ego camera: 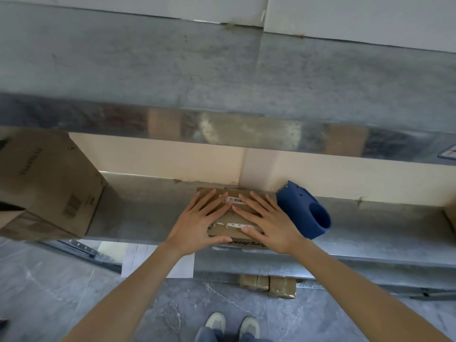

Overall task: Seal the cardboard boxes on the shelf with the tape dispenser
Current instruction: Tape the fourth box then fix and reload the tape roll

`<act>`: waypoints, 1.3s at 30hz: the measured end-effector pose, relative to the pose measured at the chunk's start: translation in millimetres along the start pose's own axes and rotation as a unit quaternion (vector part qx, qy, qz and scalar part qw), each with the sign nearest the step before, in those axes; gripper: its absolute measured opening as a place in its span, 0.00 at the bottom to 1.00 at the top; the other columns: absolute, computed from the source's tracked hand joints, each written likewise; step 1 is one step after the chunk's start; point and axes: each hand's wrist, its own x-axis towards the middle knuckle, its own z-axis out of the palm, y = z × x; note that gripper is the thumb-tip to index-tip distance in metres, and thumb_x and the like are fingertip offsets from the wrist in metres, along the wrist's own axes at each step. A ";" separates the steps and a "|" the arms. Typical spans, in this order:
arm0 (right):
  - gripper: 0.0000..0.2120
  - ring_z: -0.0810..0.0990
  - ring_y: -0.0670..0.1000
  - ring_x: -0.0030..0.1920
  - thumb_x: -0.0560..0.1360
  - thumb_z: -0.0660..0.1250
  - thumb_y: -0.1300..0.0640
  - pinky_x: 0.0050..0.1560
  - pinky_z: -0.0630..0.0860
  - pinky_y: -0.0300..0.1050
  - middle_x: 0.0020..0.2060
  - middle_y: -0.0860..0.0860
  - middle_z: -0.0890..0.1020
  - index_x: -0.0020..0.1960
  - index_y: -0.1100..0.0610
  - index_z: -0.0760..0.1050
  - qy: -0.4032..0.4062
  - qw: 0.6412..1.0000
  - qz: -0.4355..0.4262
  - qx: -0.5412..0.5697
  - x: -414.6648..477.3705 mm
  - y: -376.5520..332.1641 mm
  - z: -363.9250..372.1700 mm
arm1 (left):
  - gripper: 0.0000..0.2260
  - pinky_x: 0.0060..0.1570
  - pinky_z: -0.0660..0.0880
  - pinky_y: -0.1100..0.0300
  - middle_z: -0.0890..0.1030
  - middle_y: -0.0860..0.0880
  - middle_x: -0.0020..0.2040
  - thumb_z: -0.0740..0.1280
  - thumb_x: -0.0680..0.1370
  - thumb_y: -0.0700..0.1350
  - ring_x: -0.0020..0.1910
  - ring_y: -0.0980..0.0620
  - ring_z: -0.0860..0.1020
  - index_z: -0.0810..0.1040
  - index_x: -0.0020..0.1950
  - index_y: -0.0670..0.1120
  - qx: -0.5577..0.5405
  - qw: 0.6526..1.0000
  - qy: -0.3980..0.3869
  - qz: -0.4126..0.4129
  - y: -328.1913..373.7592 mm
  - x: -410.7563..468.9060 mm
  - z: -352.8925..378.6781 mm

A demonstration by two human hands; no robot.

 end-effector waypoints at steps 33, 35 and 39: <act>0.21 0.63 0.45 0.71 0.76 0.69 0.50 0.68 0.67 0.46 0.73 0.40 0.63 0.68 0.42 0.71 0.085 0.958 0.131 0.239 -0.9 -14.3 -9.3 | 0.32 0.69 0.68 0.56 0.68 0.61 0.73 0.74 0.67 0.66 0.71 0.55 0.68 0.77 0.67 0.54 -0.250 0.938 0.075 -0.229 -34.9 -24.6 -25.4; 0.22 0.61 0.45 0.71 0.77 0.69 0.49 0.67 0.67 0.43 0.73 0.40 0.63 0.69 0.41 0.70 0.076 0.961 0.130 0.230 -2.4 -16.4 -13.0 | 0.28 0.67 0.70 0.51 0.70 0.60 0.72 0.73 0.69 0.63 0.69 0.52 0.69 0.78 0.66 0.54 -0.213 0.947 0.083 -0.225 -30.6 -26.5 -26.4; 0.21 0.61 0.45 0.72 0.79 0.66 0.47 0.68 0.68 0.45 0.74 0.42 0.62 0.71 0.43 0.69 0.033 0.969 0.119 0.212 -2.4 -17.0 -26.2 | 0.24 0.64 0.71 0.43 0.74 0.56 0.70 0.75 0.70 0.60 0.67 0.47 0.72 0.80 0.63 0.52 -0.136 0.957 0.103 -0.236 -15.6 -28.3 -28.7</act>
